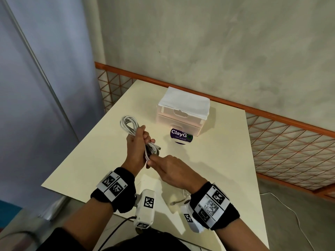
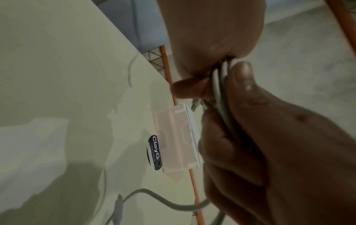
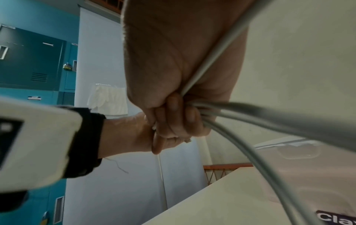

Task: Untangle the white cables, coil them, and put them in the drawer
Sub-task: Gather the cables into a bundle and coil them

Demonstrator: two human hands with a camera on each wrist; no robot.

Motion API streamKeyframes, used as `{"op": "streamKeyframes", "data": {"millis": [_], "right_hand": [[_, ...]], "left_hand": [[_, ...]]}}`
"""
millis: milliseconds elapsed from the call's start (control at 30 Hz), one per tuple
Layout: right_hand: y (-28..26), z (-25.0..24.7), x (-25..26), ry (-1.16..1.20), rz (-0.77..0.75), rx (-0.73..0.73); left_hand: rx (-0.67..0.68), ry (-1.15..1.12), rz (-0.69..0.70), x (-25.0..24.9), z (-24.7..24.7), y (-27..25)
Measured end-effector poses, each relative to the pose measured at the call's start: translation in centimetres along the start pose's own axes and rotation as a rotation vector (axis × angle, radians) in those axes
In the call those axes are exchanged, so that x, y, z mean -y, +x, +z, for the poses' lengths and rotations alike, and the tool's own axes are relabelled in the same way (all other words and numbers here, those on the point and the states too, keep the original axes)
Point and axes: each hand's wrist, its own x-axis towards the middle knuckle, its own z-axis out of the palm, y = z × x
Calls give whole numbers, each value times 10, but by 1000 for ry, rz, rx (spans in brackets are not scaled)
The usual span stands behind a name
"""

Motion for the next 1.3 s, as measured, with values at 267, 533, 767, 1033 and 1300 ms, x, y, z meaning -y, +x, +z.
{"op": "streamKeyframes", "data": {"millis": [267,533,767,1033,1300], "right_hand": [[-8,-6,-11,362,121,284],[-15,-53,-30,186,164,176],[-11,-70,-5,77,122,131],[-4,-69,-8,-15,64,24],[-1,-76,-12,-32,76,1]], "left_hand": [[-27,-192,-5,-21,-5,9],[335,456,153,-25,-12,-8],[468,659,212,-23,-4,-24],[610,733,39,-24,1,-32],[571,582,-208,-24,5,-44]]}}
